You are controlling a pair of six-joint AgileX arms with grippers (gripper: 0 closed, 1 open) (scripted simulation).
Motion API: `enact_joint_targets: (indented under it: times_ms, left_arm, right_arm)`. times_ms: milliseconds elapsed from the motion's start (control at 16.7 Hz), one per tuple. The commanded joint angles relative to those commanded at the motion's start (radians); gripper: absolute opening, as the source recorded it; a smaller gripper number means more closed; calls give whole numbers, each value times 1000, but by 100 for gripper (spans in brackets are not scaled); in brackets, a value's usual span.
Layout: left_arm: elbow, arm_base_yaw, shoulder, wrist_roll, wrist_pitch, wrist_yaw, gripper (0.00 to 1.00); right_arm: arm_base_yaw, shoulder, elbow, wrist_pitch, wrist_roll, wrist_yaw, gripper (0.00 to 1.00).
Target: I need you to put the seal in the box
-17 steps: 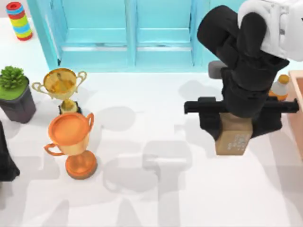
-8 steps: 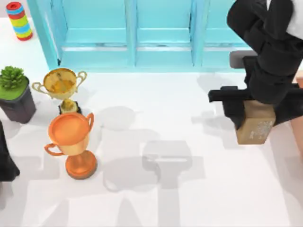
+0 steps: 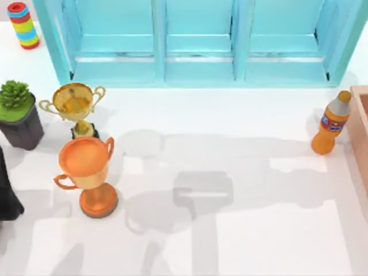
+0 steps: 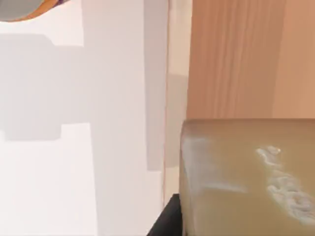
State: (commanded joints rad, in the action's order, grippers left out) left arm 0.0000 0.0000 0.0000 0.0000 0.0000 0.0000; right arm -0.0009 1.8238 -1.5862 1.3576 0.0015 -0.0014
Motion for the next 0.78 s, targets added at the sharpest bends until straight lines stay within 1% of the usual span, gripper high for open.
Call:
enact_joint_targets:
  times_ms: [240, 360, 480, 780]
  left_arm:
    - [0, 0, 0, 0, 0, 0, 100]
    - [0, 0, 0, 0, 0, 0, 100]
    - [0, 0, 0, 0, 0, 0, 100]
    - [0, 0, 0, 0, 0, 0, 100]
  right_arm:
    - [-224, -26, -16, 26, -215, 0, 0]
    - [-288, -35, -20, 33, -278, 1, 0]
    - [-312, -40, -20, 34, -301, 0, 0]
    - [-307, -36, -15, 29, -298, 1, 0]
